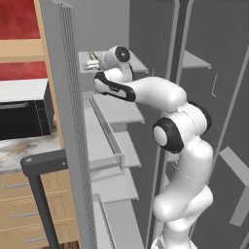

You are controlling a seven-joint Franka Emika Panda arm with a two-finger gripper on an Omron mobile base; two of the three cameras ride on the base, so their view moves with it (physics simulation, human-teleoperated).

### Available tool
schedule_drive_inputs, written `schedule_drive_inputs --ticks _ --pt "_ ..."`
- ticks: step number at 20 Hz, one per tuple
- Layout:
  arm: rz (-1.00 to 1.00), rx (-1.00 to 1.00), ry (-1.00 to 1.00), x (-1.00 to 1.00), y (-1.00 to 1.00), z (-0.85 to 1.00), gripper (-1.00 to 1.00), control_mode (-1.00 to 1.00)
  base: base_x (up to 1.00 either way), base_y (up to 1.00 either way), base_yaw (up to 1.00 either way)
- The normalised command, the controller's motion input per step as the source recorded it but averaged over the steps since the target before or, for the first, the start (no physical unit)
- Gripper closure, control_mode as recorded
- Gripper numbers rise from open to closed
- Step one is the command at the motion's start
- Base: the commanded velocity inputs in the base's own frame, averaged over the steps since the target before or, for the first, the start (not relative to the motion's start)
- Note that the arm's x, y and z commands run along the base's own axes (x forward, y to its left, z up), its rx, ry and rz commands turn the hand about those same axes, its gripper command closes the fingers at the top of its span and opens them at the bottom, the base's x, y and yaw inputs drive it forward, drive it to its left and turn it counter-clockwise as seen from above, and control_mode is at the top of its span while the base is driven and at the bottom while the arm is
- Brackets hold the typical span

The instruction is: There's a fish in the fridge that needs to be moved to the freezer for freezing. Pick up the fish from the fridge, place it on any shelf in the freezer, and close the fridge and freezer doors when done.

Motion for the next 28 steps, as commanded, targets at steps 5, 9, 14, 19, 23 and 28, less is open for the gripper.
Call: schedule_drive_inputs --ticks 5,9,14,19,23,28 --pt "-0.09 0.0 0.0 -0.97 -0.05 0.28 1.0 -1.0 0.0 0.0 0.0" --pt "-0.12 -0.03 -0.06 -0.88 0.0 0.91 1.0 -1.0 0.0 0.0 0.0" --pt "-0.13 0.0 0.0 -0.99 0.0 0.72 1.0 -1.0 0.0 0.0 0.0" --pt "-0.15 -0.02 0.06 -1.0 -0.06 0.47 1.0 -1.0 0.0 0.0 0.0" --pt "-0.16 -0.06 0.18 -1.0 -0.11 0.41 1.0 -1.0 0.0 0.0 0.0" --pt "-0.13 -0.18 0.31 -1.0 -0.03 0.34 1.0 -1.0 0.0 0.0 0.0"
